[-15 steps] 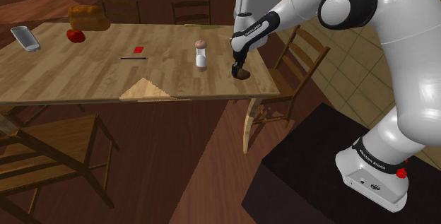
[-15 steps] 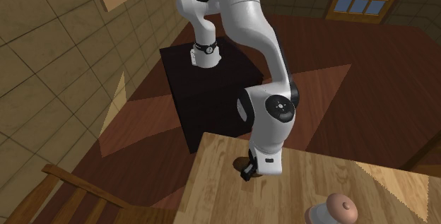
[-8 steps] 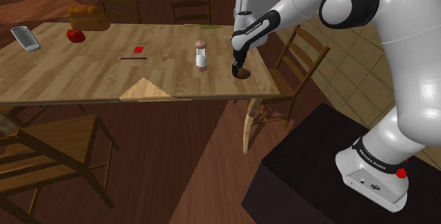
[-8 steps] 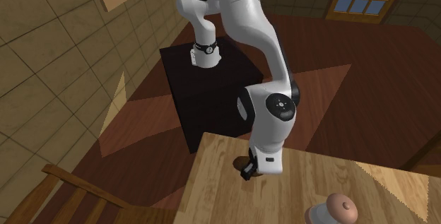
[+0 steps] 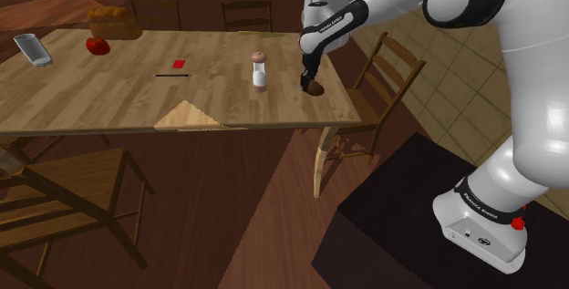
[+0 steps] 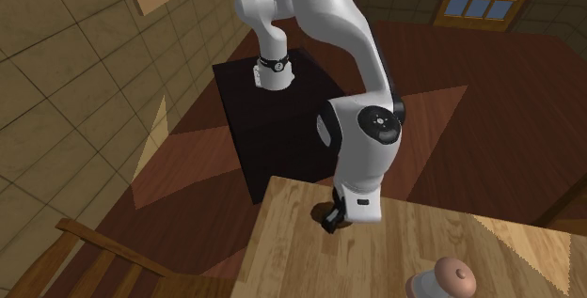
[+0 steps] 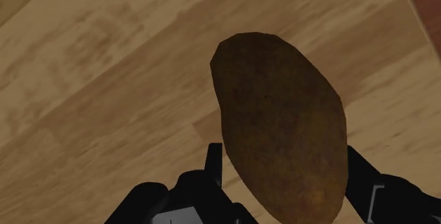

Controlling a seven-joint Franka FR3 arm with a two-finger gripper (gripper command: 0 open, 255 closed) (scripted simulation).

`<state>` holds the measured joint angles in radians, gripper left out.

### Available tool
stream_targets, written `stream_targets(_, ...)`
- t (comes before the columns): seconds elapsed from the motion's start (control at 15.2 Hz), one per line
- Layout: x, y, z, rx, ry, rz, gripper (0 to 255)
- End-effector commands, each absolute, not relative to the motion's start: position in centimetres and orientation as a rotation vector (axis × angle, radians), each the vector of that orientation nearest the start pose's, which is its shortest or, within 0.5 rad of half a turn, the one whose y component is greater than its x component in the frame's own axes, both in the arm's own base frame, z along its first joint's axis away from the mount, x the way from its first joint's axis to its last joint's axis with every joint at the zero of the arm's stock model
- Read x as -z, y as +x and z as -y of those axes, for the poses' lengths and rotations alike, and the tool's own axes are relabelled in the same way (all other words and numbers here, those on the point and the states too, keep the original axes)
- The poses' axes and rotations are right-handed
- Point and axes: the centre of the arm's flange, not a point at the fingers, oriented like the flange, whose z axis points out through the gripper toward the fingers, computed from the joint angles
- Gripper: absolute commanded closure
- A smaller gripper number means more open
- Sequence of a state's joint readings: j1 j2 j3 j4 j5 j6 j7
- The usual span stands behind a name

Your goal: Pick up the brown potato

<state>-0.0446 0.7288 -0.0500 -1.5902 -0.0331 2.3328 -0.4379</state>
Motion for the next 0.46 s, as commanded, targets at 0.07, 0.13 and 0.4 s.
stream_targets(0.07, -22.4, 69.7, 6.1, -0.002, -3.143, 0.603, 255)
stream_targets(0.13, -22.9, 69.7, 6.1, -0.002, -3.143, 0.603, 255)
stream_targets(0.4, -24.1, 69.7, 6.1, -0.002, -3.143, 0.603, 255)
